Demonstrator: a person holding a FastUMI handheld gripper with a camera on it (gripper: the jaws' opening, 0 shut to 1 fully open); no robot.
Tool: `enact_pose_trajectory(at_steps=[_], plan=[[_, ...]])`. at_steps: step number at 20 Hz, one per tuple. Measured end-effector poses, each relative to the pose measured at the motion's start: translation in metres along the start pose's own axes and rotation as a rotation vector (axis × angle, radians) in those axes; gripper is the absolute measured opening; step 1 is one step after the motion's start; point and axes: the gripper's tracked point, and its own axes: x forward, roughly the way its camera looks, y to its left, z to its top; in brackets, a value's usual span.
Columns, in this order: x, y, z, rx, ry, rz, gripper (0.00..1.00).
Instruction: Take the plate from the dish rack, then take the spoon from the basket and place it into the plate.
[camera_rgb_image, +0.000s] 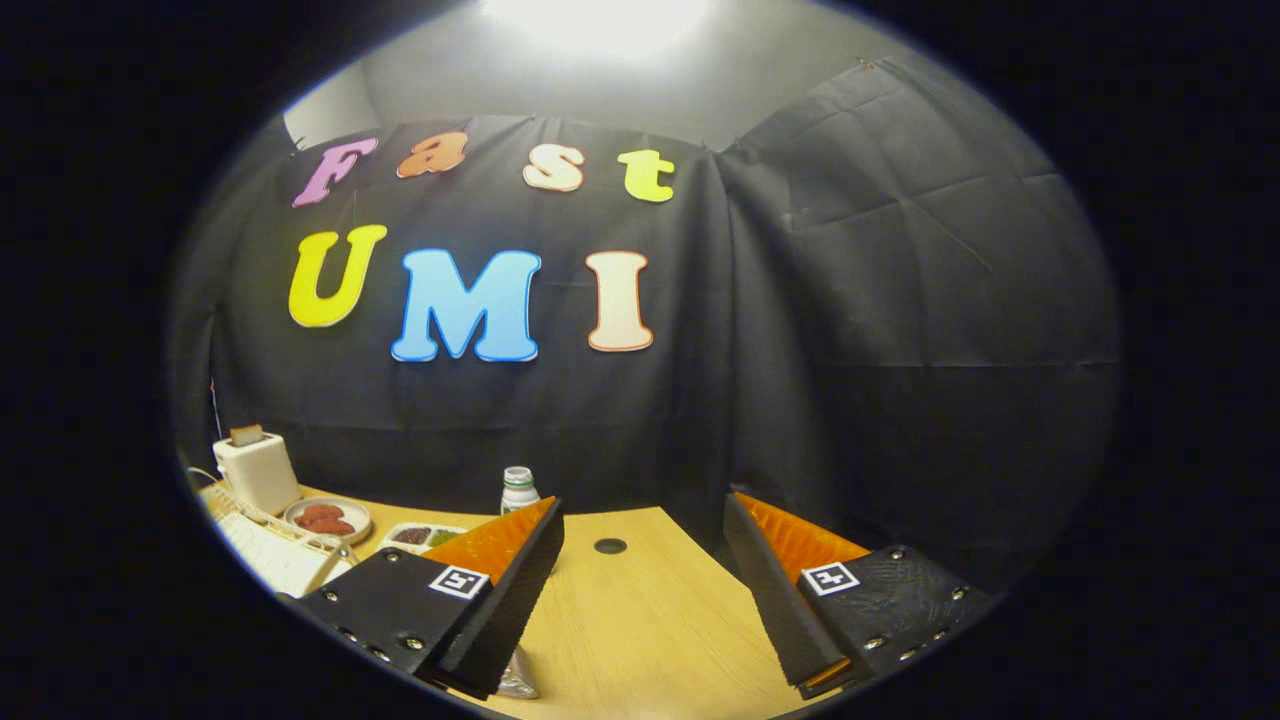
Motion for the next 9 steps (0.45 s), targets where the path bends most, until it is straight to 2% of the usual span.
enact_pose_trajectory(at_steps=[5, 9], plan=[[0.014, -0.019, -0.075, -0.004, 0.074, -0.024, 0.98], [0.019, -0.026, -0.127, 0.037, 0.109, 0.008, 0.98]])
